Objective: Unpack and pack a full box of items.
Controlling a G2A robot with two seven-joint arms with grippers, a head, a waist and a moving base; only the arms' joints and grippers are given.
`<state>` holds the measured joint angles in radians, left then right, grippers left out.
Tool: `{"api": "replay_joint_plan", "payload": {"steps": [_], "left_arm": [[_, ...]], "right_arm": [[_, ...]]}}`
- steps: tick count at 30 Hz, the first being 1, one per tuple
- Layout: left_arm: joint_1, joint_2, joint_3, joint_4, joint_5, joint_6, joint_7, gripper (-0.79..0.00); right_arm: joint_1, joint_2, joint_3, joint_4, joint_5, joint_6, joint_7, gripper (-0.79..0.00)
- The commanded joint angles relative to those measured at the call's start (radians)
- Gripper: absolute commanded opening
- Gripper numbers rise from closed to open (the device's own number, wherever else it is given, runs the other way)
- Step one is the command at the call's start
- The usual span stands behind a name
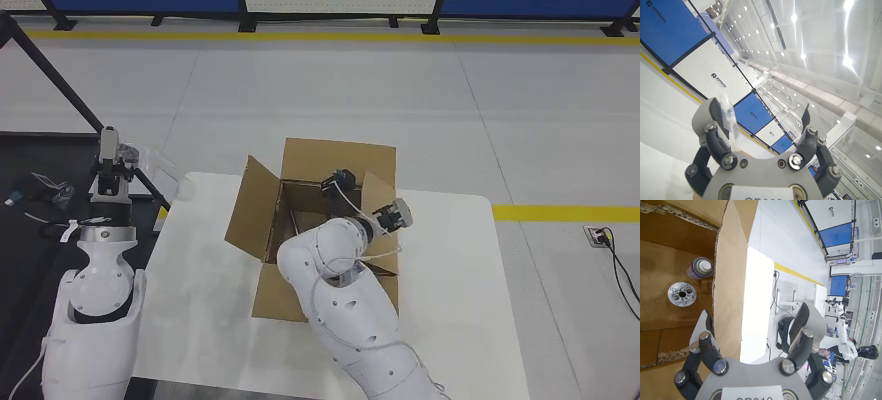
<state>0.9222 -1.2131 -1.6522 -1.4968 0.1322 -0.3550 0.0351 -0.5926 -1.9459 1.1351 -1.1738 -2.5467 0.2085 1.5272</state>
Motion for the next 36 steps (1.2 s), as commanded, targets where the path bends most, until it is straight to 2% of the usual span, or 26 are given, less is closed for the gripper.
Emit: {"api": "replay_joint_plan", "payload": {"steps": [1, 16, 27, 36], "left_arm": [[-0.001, 0.0, 0.002, 0.0, 0.001, 0.0, 0.001, 0.0], [-0.02, -0.005, 0.03, -0.002, 0.015, 0.01, 0.007, 0.0], [-0.029, -0.007, 0.042, 0.006, 0.019, 0.008, 0.008, 0.0], [-0.032, -0.009, 0.048, 0.01, 0.019, 0.008, 0.009, 0.0]], "right_arm": [[-0.013, 0.001, 0.02, -0.034, -0.002, -0.014, -0.01, 0.0], [-0.108, 0.012, 0.173, -0.263, 0.019, -0.106, -0.098, 0.0], [-0.124, 0.017, 0.277, -0.321, 0.044, -0.136, -0.127, 0.0], [-0.147, 0.029, 0.413, -0.382, 0.132, -0.188, -0.143, 0.0]]}}
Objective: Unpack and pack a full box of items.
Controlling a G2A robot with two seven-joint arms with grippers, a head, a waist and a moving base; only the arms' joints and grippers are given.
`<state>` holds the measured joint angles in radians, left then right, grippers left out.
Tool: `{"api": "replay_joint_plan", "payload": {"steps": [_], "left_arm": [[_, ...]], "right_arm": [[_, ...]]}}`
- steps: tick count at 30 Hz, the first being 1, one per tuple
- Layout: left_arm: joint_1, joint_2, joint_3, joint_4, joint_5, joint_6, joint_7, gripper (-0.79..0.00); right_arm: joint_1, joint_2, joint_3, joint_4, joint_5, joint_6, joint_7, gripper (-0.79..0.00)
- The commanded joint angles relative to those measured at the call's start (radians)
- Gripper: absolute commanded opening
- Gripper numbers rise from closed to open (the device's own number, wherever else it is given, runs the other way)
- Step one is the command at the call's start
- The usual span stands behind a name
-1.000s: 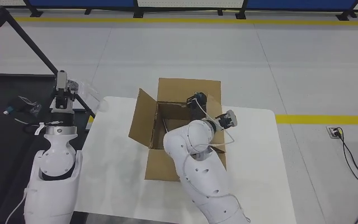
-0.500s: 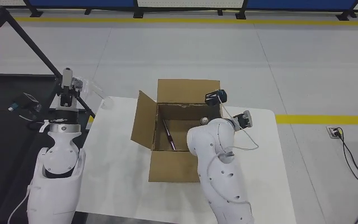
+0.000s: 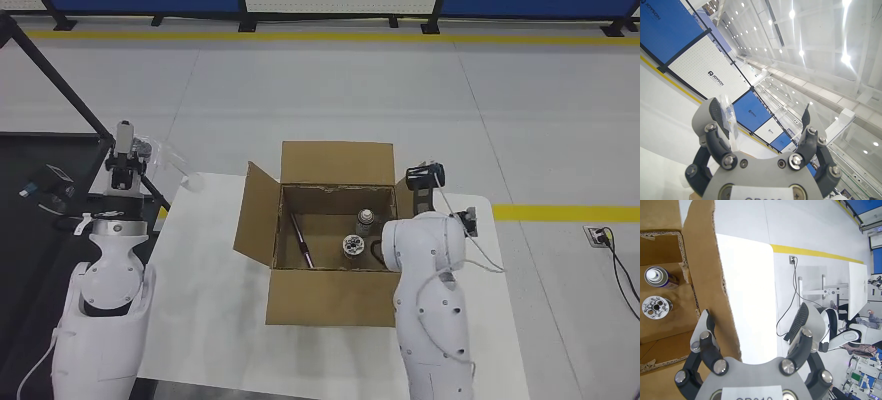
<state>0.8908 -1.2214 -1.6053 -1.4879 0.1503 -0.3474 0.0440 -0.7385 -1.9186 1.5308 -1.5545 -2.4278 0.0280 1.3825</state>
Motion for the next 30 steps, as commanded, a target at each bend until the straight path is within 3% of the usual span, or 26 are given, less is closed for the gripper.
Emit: {"api": "replay_joint_plan", "payload": {"steps": [1, 17, 30], "left_arm": [[-0.002, 0.0, 0.003, 0.001, 0.002, 0.0, 0.0, 0.0], [-0.008, -0.002, 0.009, 0.0, 0.014, 0.006, -0.007, 0.0], [-0.002, -0.002, 0.003, -0.007, 0.018, 0.011, -0.009, 0.0]], "right_arm": [[-0.002, 0.003, 0.033, 0.0, 0.024, -0.015, 0.001, 0.0], [0.038, 0.032, 0.214, 0.13, 0.222, -0.155, 0.003, 0.0], [0.039, 0.04, 0.186, 0.166, 0.357, -0.262, 0.005, 0.0]]}}
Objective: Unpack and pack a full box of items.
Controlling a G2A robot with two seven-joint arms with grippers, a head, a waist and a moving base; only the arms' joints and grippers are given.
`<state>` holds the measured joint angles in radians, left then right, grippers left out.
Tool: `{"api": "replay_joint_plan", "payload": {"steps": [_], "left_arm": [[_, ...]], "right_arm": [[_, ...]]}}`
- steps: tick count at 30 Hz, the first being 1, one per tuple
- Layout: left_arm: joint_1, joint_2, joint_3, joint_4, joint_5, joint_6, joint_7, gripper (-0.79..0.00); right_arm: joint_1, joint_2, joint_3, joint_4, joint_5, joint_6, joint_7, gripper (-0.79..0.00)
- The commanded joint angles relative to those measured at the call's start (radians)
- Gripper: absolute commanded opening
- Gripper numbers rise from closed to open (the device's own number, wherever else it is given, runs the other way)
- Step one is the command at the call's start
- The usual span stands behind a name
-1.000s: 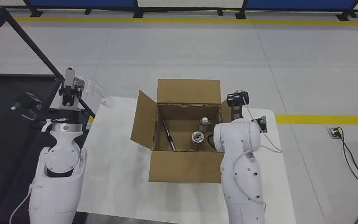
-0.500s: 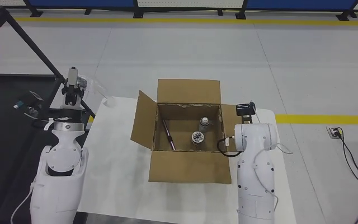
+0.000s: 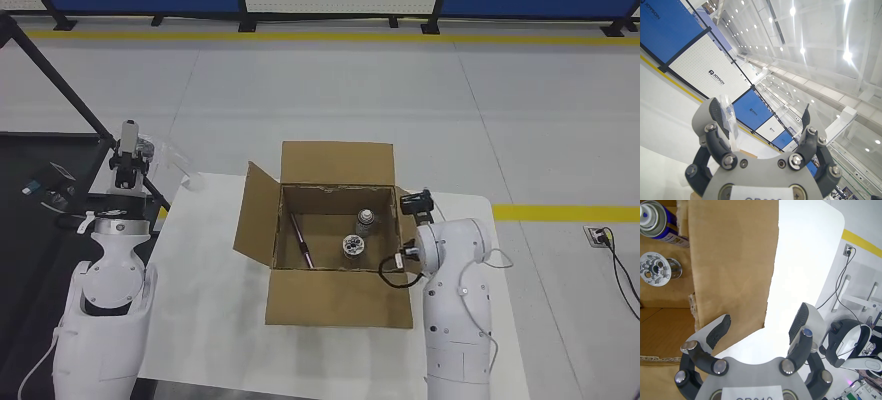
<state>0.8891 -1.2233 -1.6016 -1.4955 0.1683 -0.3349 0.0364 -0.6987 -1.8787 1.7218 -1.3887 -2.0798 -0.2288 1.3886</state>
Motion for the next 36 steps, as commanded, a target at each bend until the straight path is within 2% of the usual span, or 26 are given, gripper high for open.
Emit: {"api": "replay_joint_plan", "payload": {"steps": [1, 6, 14, 17, 22, 25, 27, 31, 36], "left_arm": [[0.0, 0.0, -0.001, 0.001, -0.001, -0.001, -0.002, 0.0], [-0.002, 0.0, -0.002, 0.003, -0.003, -0.005, -0.004, 0.0], [-0.003, 0.0, -0.006, 0.008, -0.005, -0.008, -0.006, 0.0], [-0.003, 0.0, -0.007, 0.008, -0.005, -0.008, -0.007, 0.0], [-0.003, 0.0, -0.007, 0.008, -0.006, -0.008, -0.008, 0.0], [-0.003, 0.0, -0.007, 0.007, -0.004, -0.009, -0.007, 0.0], [-0.002, 0.0, -0.007, 0.004, -0.006, -0.01, -0.006, 0.0], [0.007, 0.0, -0.01, -0.004, -0.007, -0.009, -0.002, 0.0], [0.02, 0.0, -0.019, -0.019, -0.01, -0.01, 0.005, 0.0]], "right_arm": [[-0.002, 0.001, -0.007, 0.0, 0.017, -0.011, 0.001, 0.0], [0.003, 0.006, -0.016, 0.018, 0.039, -0.019, 0.025, 0.0], [-0.001, 0.012, -0.038, 0.012, 0.123, -0.087, 0.022, 0.0], [-0.014, 0.014, -0.053, -0.024, 0.122, -0.067, 0.02, 0.0], [-0.051, 0.014, -0.102, -0.123, 0.096, 0.012, -0.041, 0.0], [-0.07, 0.012, -0.15, -0.172, 0.105, 0.004, -0.089, 0.0], [-0.075, 0.011, -0.181, -0.188, 0.144, -0.039, -0.127, 0.0], [-0.04, 0.012, -0.217, -0.127, 0.236, -0.125, -0.186, 0.0], [0.105, 0.016, -0.224, 0.128, 0.288, -0.154, -0.224, 0.0]]}}
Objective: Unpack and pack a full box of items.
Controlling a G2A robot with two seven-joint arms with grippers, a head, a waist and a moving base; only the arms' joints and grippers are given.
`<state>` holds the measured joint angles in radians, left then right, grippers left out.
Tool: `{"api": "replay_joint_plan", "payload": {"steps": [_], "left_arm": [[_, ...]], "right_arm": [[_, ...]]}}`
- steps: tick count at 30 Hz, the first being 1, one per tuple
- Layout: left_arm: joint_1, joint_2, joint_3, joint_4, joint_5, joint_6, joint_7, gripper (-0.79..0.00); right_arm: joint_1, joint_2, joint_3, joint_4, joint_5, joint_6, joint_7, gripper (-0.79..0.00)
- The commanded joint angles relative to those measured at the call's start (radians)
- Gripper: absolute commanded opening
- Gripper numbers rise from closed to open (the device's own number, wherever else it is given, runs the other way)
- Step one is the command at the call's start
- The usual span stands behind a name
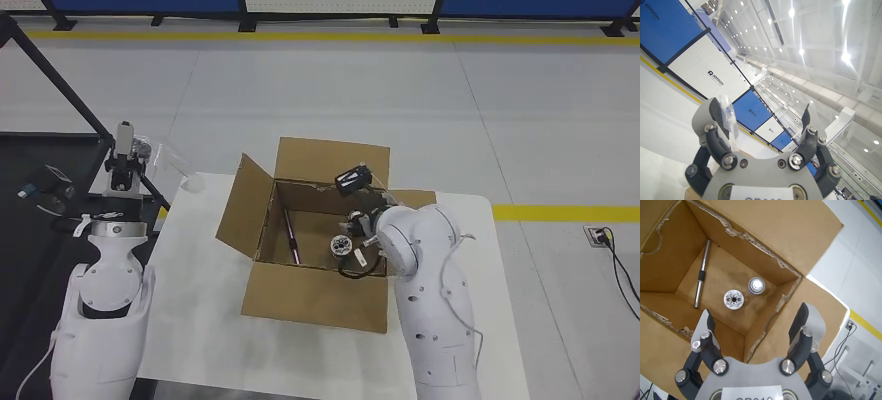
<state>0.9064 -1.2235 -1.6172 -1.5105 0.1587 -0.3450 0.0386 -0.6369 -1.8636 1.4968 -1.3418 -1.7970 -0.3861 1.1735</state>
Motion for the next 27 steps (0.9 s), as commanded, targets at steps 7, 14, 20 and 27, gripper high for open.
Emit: {"api": "replay_joint_plan", "payload": {"steps": [7, 14, 20, 27], "left_arm": [[0.021, 0.002, -0.03, -0.03, -0.008, -0.002, 0.019, 0.0], [0.032, 0.002, -0.037, -0.032, -0.013, 0.001, 0.014, 0.0], [0.017, 0.002, -0.027, -0.014, -0.008, 0.008, -0.001, 0.0], [0.01, 0.002, -0.026, -0.006, -0.004, 0.01, -0.003, 0.0]], "right_arm": [[0.26, 0.026, 0.058, 0.509, 0.021, 0.005, -0.037, 0.0], [0.376, 0.047, 0.073, 0.78, 0.011, 0.065, -0.143, 0.0], [0.434, 0.056, 0.071, 0.923, 0.03, 0.101, -0.255, 0.0], [0.482, 0.06, 0.055, 1.021, 0.048, 0.124, -0.31, 0.0]]}}
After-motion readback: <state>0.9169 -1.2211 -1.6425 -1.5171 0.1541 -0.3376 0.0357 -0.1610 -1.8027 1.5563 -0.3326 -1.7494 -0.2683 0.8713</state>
